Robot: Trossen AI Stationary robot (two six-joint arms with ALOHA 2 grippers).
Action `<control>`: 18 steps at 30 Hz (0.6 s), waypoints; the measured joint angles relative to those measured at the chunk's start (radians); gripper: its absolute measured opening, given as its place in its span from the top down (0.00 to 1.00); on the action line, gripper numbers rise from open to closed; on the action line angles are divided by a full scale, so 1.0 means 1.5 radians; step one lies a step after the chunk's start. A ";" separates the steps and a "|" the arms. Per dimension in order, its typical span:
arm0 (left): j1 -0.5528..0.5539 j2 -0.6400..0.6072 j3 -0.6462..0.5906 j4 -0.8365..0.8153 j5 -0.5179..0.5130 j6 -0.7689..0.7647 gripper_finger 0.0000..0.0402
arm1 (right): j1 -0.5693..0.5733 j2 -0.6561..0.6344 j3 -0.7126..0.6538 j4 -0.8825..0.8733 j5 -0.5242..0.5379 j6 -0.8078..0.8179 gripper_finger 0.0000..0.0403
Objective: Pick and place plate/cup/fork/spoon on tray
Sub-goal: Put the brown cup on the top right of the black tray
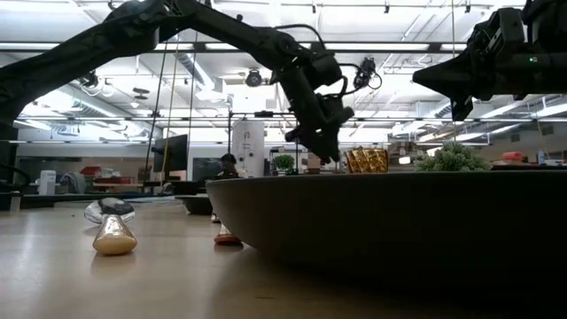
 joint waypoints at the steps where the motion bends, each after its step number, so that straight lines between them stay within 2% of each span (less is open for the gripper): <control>1: -0.006 0.000 0.000 0.001 -0.008 0.000 0.67 | 0.000 0.000 0.000 0.000 0.000 0.000 0.94; 18: -0.050 0.049 0.000 0.104 -0.056 -0.022 0.73 | 0.000 0.000 0.000 0.002 0.000 0.000 0.94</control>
